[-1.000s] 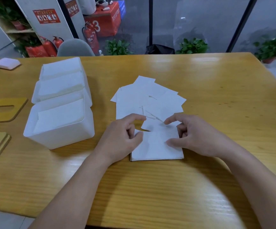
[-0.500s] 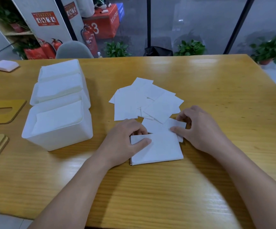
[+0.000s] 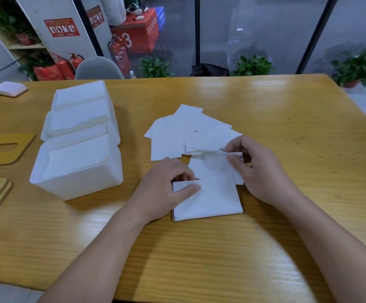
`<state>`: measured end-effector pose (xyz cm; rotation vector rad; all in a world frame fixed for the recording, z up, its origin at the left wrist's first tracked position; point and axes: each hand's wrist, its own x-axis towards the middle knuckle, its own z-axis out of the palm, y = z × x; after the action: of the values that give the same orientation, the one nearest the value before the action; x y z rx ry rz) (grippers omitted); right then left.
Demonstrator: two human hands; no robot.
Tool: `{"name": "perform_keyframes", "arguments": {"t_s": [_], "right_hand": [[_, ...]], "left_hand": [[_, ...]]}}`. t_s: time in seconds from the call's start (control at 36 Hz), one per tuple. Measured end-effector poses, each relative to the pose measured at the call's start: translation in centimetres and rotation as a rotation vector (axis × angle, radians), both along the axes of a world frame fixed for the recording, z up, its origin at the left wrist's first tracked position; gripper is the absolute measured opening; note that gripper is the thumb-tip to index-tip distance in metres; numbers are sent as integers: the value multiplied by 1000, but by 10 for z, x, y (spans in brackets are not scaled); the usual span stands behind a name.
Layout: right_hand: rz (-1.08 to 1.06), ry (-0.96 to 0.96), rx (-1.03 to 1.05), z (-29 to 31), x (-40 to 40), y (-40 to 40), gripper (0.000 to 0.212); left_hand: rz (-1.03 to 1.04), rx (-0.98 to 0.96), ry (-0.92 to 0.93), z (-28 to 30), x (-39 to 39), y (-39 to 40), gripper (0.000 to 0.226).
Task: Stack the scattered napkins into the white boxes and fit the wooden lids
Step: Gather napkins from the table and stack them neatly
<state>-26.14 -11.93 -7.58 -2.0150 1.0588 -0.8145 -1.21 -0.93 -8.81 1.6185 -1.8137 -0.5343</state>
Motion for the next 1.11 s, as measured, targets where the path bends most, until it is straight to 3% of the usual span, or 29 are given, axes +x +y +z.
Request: {"name": "perform_keyframes", "arguments": {"t_s": [0.14,0.31,0.42,0.47,0.61,0.81,0.89,1.0,1.11], "right_hand": [[42,-95,-93,7,4,10,28],[85,-149,-227,11,5,16,38],[124,-192,-273,14,6,19,37],[141,-199,-290,15,6,19,35],[105,-196,-272,13,7,19,30],[14,-228,-249,11,7,18,17],[-38,-289,-205,12,8,18,11],[-75,-389,-47,15,11,18,7],[-28,-284,134,14,8,13,9]], "left_hand": [[126,-87,60,2,-2,-2,13],[212,-118,107,1,-5,-4,58],[210,-124,115,5,-6,-4,70],[196,-144,85,6,-7,-4,62],[210,-204,64,3,-6,-4,14],[228,-309,102,7,-6,-3,15],[224,-333,246,10,-6,-1,14],[219,-183,588,15,-4,1,15],[166,-78,656,19,1,1,31]]}}
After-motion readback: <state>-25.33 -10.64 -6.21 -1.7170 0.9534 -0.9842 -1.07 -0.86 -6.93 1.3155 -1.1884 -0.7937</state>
